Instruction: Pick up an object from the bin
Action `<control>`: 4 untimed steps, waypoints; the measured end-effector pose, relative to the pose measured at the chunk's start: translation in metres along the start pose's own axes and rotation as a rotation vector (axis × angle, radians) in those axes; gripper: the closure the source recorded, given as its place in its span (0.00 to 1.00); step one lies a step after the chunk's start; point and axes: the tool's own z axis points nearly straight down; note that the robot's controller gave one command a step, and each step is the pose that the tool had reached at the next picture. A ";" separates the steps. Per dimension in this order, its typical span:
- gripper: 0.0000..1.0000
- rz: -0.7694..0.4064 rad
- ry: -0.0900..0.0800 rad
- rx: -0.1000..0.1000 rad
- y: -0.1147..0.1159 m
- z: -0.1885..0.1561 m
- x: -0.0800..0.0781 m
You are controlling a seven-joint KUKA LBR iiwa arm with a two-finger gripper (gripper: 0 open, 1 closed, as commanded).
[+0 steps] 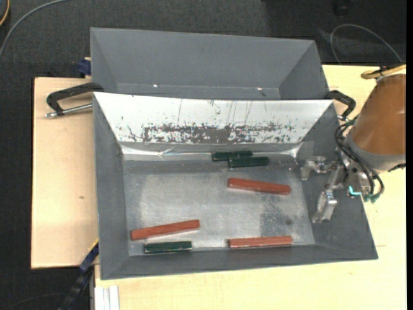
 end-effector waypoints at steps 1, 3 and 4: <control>0.00 -0.151 -0.003 -0.001 0.029 0.071 -0.032; 1.00 -0.137 -0.019 0.005 0.033 -0.032 -0.031; 1.00 -0.124 -0.022 0.006 0.029 -0.219 -0.035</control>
Offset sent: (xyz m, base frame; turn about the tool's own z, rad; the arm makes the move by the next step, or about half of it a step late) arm 0.0310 0.0265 -0.0689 -0.1490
